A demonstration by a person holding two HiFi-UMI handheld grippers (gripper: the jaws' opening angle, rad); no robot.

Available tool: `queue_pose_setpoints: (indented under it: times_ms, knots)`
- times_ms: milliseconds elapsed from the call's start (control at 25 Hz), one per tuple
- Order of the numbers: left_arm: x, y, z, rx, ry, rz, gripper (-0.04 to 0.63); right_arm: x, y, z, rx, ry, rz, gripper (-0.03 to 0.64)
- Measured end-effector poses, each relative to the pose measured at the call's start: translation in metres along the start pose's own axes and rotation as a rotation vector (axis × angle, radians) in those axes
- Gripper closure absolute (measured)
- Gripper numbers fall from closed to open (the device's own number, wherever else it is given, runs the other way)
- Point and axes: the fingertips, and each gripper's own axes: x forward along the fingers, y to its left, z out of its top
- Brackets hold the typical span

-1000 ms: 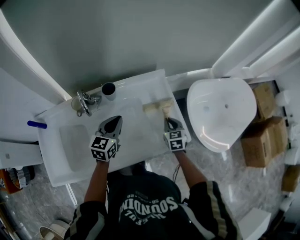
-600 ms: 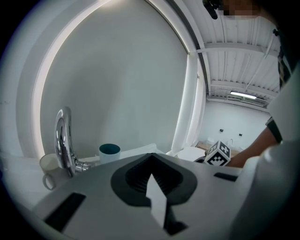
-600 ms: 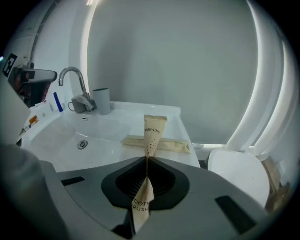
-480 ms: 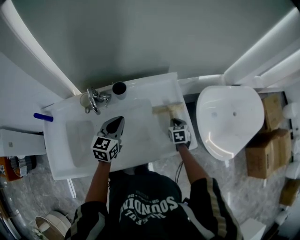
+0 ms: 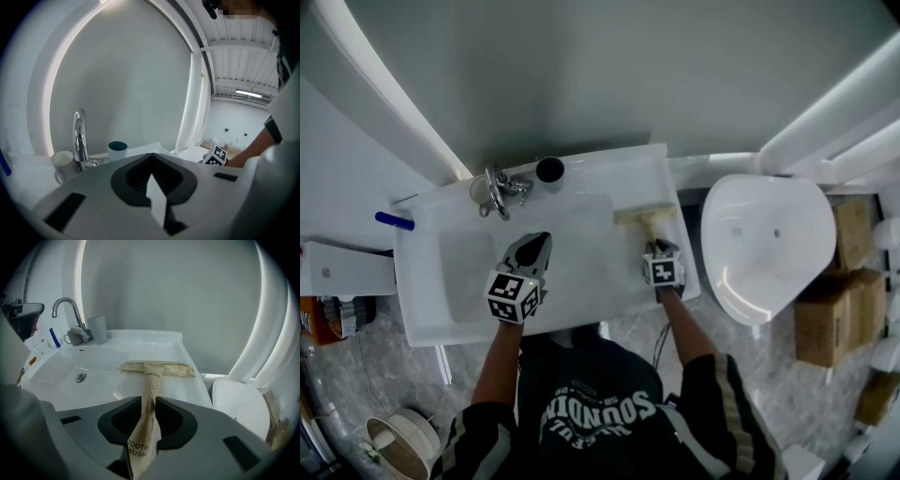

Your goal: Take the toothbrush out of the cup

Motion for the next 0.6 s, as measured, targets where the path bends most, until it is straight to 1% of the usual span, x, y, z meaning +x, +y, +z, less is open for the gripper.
queue_pose_setpoints:
  times_ms: [160, 240, 320, 600]
  knots:
    - [-0.011, -0.001, 0.0, 0.004, -0.005, 0.0, 0.597, -0.007, 0.002, 0.006, -0.018, -0.044, -0.022, 0.495]
    - [-0.019, 0.002, 0.0, 0.008, -0.005, 0.0, 0.597, -0.014, 0.004, 0.014, -0.024, -0.078, -0.054, 0.495]
    - [-0.028, 0.009, 0.0, 0.009, -0.008, 0.007, 0.597, -0.019, 0.013, 0.026, -0.031, -0.114, -0.065, 0.495]
    - [-0.062, 0.037, 0.004, 0.017, -0.03, 0.035, 0.597, -0.033, 0.082, 0.067, -0.095, -0.213, 0.0, 0.495]
